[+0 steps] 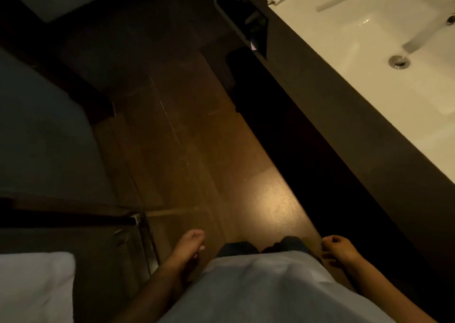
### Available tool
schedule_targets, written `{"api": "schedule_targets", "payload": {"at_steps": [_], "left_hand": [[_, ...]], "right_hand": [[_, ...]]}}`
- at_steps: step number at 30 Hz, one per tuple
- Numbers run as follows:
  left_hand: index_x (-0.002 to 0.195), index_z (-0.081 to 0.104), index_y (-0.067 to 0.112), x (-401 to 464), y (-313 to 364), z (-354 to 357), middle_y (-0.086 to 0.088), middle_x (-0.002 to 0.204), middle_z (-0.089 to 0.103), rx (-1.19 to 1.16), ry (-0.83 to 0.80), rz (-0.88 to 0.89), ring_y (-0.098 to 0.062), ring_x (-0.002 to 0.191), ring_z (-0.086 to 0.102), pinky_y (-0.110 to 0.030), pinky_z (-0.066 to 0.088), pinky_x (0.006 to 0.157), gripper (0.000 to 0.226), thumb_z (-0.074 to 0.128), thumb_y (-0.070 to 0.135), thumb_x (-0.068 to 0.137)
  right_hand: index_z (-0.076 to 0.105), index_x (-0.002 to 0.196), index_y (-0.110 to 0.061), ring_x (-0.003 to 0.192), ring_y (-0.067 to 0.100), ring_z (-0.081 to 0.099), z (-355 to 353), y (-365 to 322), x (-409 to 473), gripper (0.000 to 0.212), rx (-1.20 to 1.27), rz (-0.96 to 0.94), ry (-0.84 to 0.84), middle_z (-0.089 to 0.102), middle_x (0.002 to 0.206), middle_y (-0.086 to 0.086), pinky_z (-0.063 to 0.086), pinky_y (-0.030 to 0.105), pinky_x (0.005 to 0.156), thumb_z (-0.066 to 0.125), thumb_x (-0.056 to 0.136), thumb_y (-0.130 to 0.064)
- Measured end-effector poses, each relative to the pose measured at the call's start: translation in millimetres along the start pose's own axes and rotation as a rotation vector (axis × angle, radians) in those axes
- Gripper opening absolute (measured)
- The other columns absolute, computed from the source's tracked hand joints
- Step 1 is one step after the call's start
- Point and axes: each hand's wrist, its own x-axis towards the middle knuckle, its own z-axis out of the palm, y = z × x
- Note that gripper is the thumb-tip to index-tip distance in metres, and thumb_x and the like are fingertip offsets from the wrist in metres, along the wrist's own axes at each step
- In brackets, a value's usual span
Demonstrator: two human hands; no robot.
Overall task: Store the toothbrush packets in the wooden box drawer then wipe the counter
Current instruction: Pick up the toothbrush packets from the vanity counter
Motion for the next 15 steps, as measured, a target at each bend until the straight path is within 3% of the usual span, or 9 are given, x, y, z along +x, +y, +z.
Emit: {"api": "schedule_targets", "payload": {"at_steps": [2,5,11,15], "left_hand": [[0.095,0.056,0.016,12.5,17.9,-22.1,0.000,0.081,0.058,-0.016,0.027,0.038,-0.015,0.071,0.057,-0.026,0.039,0.059,0.008,0.049,0.013,0.094],[0.093,0.056,0.021,24.6,42.3,-48.3,0.003,0.083,0.061,-0.045,0.052,0.087,-0.013,0.074,0.059,-0.024,0.034,0.054,0.010,0.049,0.014,0.093],[0.112,0.055,0.016,55.7,80.6,-76.0,-0.004,0.104,0.060,-0.156,0.053,0.103,-0.020,0.096,0.058,-0.024,0.037,0.064,0.020,0.050,0.015,0.093],[0.120,0.053,0.001,81.2,105.7,-87.9,-0.014,0.108,0.059,-0.191,0.098,0.086,-0.021,0.084,0.057,-0.018,0.048,0.055,0.027,0.048,0.008,0.094]], "right_hand": [[0.051,0.089,-0.001,0.076,0.030,0.055,19.8,-15.5,-1.3,0.007,0.024,0.007,0.011,0.054,0.083,0.017,0.047,0.041,0.069,0.048,0.092,-0.007],[0.051,0.098,0.000,0.083,0.033,0.057,41.7,-42.1,1.3,0.010,0.046,0.005,-0.002,0.057,0.088,0.018,0.049,0.052,0.085,0.048,0.093,-0.009],[0.055,0.084,-0.001,0.066,0.025,0.055,70.9,-104.2,30.0,0.011,-0.017,-0.014,-0.036,0.057,0.078,0.014,0.052,0.046,0.070,0.049,0.092,-0.006],[0.055,0.090,-0.003,0.077,0.029,0.057,87.2,-184.0,64.9,0.006,-0.093,-0.071,-0.103,0.058,0.087,0.015,0.050,0.047,0.078,0.050,0.092,-0.007]]}}
